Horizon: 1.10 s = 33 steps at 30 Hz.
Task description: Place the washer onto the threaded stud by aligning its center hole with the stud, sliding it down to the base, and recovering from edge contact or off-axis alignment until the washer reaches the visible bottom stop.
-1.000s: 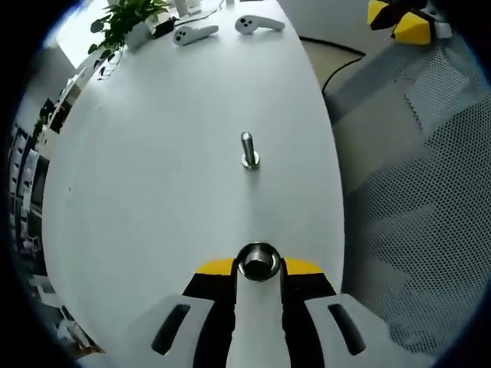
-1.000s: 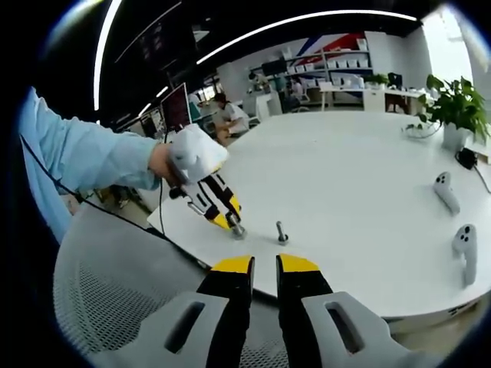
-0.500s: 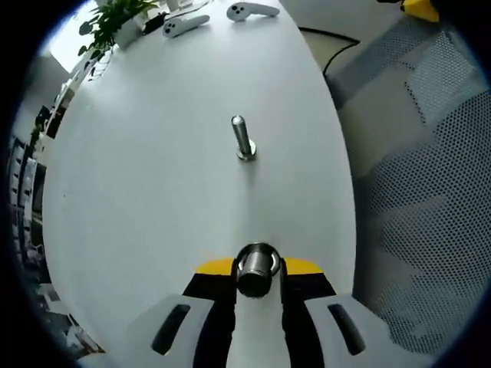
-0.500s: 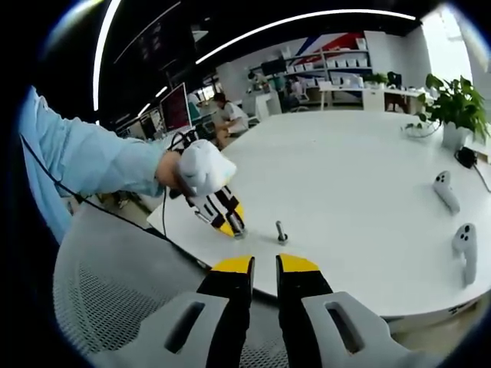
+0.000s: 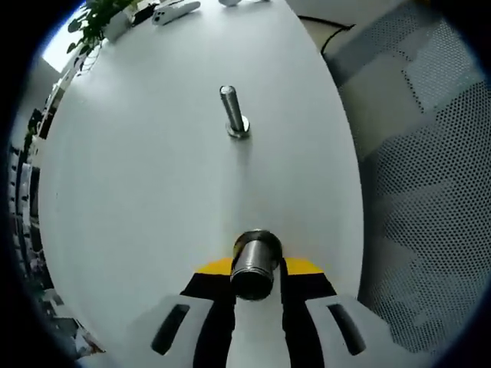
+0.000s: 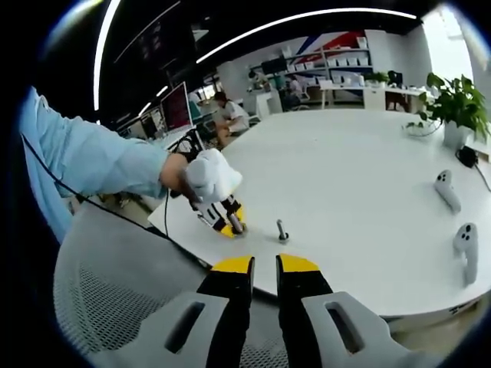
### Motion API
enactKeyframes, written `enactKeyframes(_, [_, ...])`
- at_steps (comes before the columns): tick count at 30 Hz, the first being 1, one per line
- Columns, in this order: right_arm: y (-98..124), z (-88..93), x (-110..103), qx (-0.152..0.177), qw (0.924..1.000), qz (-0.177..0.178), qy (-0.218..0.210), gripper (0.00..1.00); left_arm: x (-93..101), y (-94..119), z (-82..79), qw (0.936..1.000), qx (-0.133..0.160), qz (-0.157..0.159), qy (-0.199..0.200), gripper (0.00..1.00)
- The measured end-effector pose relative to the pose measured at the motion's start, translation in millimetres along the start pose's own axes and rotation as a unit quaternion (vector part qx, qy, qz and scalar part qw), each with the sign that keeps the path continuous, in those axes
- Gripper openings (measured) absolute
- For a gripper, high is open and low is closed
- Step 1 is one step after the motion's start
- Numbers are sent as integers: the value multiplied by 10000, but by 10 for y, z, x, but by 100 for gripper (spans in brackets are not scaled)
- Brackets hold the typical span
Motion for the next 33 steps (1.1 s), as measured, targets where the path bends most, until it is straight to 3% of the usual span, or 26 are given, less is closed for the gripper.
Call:
enactKeyframes(10, [0, 0, -4, -8, 10000, -36, 29, 14, -18, 221, 136, 9988, 336, -84, 348, 23])
enactKeyframes(15, [-3, -4, -10, 10, 10000, -72, 49, 14, -23, 459, 268, 9963, 585, -265, 577, 24])
enactKeyframes(17, [-6, -6, -14, 21, 9999, -97, 56, 14, -36, 578, 340, 9923, 673, -386, 965, 24])
enactKeyframes(26, [-3, -8, -8, 60, 10000, -59, -28, 15, -42, 986, 624, 9763, 1298, -612, 1621, 24])
enactKeyframes(33, [-5, -5, -18, 10, 9999, -117, -8, 14, -24, 1067, 824, 9691, 1485, -707, 1838, 24])
Point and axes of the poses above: the point that each gripper's makers call its tool centre point, and the gripper's own axes: y roughly backward along the fingers, x roughly to its right, z roughly out of its underside, the point moved 10 cm from there along y, roughly backward along the fingers, and after that the axes turned 9 degrees about y, right-handed, at the moved point
